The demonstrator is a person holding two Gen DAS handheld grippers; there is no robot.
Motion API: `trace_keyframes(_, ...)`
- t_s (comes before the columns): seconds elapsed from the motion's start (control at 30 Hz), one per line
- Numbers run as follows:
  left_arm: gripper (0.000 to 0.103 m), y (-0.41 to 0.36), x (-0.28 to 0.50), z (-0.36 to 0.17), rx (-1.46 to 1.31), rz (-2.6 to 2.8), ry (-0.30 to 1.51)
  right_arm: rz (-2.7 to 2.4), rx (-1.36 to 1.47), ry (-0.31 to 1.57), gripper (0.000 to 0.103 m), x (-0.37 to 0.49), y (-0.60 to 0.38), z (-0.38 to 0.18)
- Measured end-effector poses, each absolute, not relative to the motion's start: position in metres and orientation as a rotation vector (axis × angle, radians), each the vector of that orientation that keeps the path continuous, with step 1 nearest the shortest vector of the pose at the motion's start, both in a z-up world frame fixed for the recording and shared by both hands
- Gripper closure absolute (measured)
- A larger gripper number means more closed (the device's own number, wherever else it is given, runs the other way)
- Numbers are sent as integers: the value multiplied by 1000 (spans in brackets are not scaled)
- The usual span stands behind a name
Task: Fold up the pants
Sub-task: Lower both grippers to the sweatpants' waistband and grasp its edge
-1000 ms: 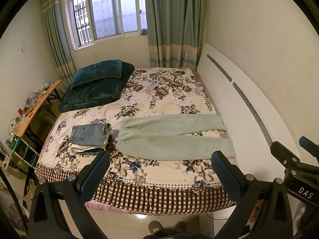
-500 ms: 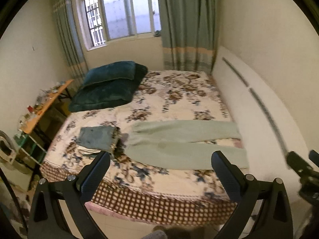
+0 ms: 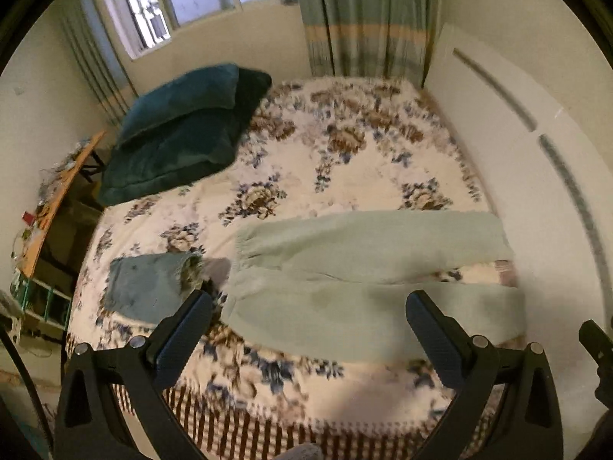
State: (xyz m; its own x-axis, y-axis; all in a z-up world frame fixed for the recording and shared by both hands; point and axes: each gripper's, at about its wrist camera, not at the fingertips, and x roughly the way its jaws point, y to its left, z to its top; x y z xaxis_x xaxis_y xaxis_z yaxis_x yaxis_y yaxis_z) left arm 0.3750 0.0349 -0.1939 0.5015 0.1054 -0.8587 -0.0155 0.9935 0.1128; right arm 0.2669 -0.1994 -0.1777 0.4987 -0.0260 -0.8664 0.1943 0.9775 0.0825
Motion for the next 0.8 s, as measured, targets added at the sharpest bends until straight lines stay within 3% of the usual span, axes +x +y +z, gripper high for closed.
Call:
trace_keyframes(0.23,0,49,501,-319,122,119,1181,-65,86,1174,0,436,-189,-308)
trace_keyframes(0.53,0,53,616,-494,133,174,1354,75,-69,1397,0,637,-176,-523)
trace_keyframes(0.8,0,40,685,-593,186,182,1410,224,-371,1499,0,731,-140,-660)
